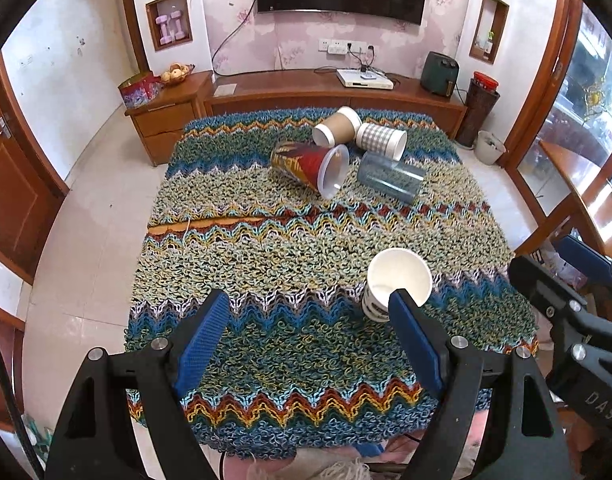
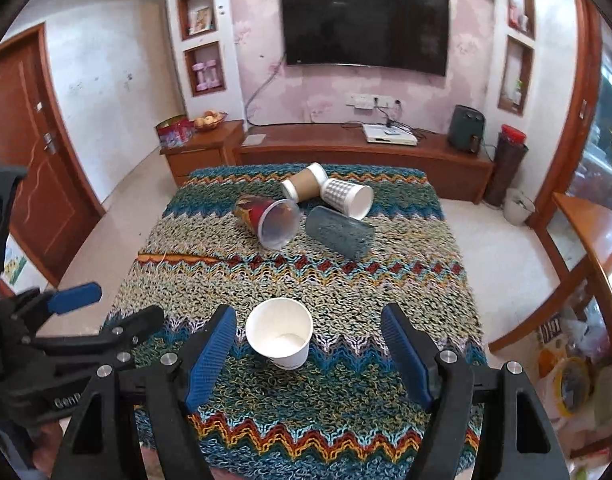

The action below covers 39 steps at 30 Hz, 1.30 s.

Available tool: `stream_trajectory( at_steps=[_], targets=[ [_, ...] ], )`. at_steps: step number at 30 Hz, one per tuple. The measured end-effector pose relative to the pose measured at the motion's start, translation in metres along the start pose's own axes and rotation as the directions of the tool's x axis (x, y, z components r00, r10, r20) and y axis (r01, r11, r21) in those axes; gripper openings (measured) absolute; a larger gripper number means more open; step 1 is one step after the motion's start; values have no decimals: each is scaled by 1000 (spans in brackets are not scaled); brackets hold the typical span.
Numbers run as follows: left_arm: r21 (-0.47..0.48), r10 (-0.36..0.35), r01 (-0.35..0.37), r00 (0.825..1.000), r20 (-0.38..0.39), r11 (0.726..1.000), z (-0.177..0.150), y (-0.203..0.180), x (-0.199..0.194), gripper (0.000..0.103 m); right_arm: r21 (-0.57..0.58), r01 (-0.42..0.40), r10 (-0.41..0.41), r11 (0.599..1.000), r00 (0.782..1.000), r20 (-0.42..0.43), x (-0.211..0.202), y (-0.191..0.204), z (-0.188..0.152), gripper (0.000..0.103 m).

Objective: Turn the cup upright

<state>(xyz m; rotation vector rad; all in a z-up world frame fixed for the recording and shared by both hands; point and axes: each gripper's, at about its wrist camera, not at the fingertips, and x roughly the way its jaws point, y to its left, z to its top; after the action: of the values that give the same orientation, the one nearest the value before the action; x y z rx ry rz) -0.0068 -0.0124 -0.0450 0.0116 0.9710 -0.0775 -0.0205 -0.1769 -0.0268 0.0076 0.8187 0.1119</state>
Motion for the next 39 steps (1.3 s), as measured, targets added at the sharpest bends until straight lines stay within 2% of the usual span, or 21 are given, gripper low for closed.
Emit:
stream_trajectory(
  at_steps=[5,13,39],
  targets=[
    [-20,6,-6,1000,28,1000,6,-5,-14,84,41,25,-26,999,999,24,-15,-6,9,76],
    [-49,28,-26,998,53,998,13,-8,-24,84,44,37,-39,998,998,39,-18,-8,12,76],
    [-83,91,-84,992,86,993,19,-9,-23,84,29,53,-54,998,998,30,-8,-6,15,76]
  ],
)
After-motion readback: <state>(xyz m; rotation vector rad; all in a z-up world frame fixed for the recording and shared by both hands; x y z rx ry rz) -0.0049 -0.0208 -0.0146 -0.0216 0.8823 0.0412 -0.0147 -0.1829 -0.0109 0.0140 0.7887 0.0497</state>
